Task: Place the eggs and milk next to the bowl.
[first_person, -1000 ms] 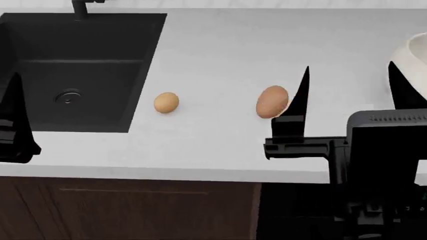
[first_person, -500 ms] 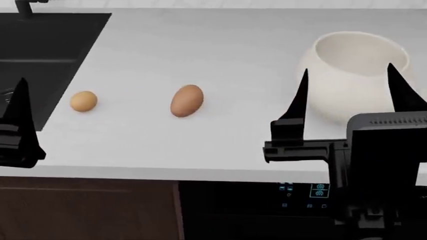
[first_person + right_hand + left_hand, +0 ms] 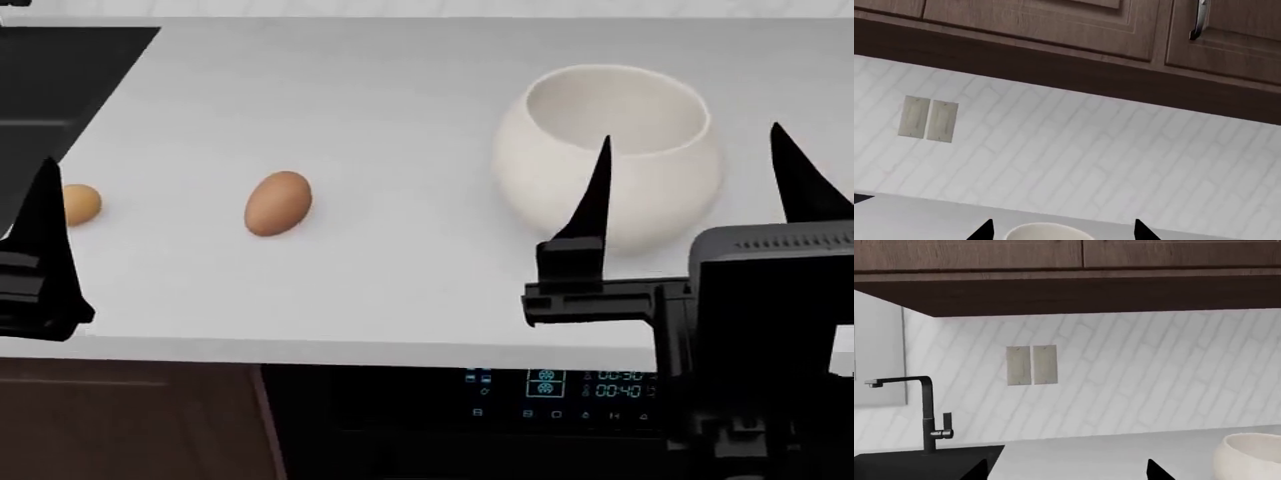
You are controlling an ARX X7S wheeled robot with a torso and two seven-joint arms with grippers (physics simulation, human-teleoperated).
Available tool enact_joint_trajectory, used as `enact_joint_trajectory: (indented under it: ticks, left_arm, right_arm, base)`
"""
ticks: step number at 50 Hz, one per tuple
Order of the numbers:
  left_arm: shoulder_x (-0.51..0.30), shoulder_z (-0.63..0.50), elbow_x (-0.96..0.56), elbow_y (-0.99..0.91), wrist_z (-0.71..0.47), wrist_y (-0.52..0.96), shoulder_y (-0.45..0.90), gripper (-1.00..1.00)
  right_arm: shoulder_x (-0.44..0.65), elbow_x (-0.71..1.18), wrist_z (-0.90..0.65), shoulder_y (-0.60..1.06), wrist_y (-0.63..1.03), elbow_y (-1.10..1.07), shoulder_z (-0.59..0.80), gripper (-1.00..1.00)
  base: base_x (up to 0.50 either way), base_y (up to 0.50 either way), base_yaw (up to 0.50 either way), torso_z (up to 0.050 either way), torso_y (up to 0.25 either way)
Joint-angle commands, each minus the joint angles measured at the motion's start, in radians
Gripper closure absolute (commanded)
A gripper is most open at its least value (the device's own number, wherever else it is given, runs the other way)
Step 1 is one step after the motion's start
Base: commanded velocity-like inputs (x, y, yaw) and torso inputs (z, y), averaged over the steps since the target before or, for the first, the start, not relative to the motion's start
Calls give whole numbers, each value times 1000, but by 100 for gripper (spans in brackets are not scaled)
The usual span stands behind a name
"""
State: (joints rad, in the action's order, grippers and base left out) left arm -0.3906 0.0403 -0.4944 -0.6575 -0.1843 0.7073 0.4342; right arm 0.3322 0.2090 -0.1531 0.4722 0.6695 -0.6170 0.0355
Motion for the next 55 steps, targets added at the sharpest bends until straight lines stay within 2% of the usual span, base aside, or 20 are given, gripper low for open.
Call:
enact_joint_trajectory:
  ticks: [1, 17, 41, 51, 55]
  left_arm:
    - [-5, 5, -9, -7, -3, 2, -3, -100]
    - [-12, 5, -14, -10, -7, 0, -4, -100]
    - [-23, 12, -23, -13, -12, -8, -13, -100]
    - [-26, 12, -37, -15, -14, 5, -14, -100]
    - [-46, 11, -73, -23, -7, 60, -9, -100]
  right_arm:
    - [1, 9, -3, 1, 10, -10, 2, -100]
    - [5, 16, -7, 4, 12, -12, 6, -100]
    - [9, 16, -13, 10, 4, -10, 23, -100]
    - [12, 19, -17, 12, 7, -16, 22, -100]
    - [10, 20, -16, 9, 0, -10, 28, -100]
  base:
    - [359, 0, 0, 0, 0]
    - [378, -6, 0, 0, 0]
    - [380, -137, 0, 0, 0]
    - [0, 0, 0, 0, 2]
    - [0, 0, 0, 0, 0]
